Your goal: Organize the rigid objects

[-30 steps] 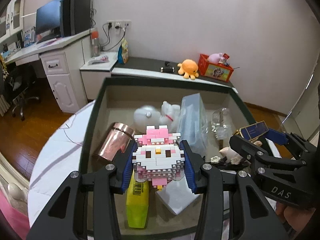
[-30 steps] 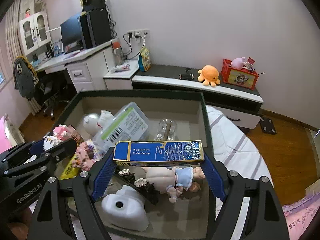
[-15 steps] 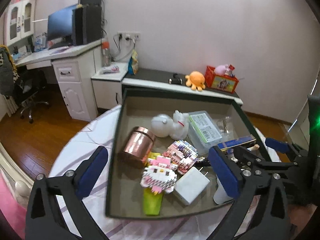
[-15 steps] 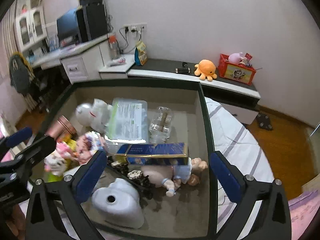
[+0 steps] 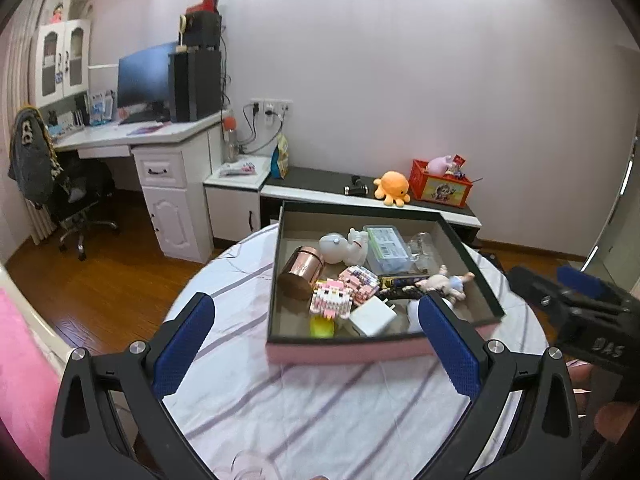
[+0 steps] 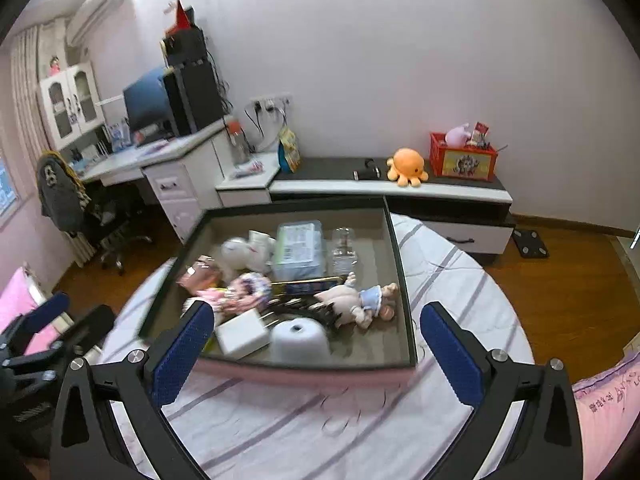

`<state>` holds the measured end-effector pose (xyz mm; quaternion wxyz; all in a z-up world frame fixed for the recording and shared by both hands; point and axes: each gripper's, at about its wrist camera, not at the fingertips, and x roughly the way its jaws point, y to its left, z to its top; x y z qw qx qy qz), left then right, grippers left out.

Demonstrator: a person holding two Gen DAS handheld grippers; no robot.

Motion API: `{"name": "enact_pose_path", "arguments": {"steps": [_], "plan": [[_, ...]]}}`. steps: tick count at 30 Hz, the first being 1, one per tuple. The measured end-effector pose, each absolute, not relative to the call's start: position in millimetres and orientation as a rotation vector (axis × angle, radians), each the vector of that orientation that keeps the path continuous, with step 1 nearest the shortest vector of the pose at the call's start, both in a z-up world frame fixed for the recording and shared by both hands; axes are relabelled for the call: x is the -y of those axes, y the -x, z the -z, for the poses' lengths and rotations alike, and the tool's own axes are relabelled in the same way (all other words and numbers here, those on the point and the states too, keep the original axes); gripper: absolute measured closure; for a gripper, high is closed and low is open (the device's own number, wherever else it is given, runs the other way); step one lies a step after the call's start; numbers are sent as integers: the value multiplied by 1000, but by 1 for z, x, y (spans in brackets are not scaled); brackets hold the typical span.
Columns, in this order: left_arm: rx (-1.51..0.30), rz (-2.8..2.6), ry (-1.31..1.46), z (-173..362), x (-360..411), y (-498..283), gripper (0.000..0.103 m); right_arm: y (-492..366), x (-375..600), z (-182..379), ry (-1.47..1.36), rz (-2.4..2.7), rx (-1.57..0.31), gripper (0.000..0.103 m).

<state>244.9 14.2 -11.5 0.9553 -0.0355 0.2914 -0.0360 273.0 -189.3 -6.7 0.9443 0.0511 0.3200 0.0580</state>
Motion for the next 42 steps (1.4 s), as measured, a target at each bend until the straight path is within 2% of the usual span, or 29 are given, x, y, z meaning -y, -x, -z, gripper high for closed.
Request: {"name": "enact_pose_path", "arguments": {"steps": [9, 20, 31, 42], "plan": [[-498, 51, 47, -22, -14, -146, 0, -161, 182, -34, -76, -61, -528, 0], [-421, 62, 44, -26, -7, -57, 0, -68, 184, -21, -96, -17, -495, 0], [-423, 50, 50, -10, -14, -1, 0, 1, 165, -14, -64, 2, -434, 0], [-376, 23, 46, -15, -17, 21, 0, 23, 165, -13, -65, 14, -404, 0]]}}
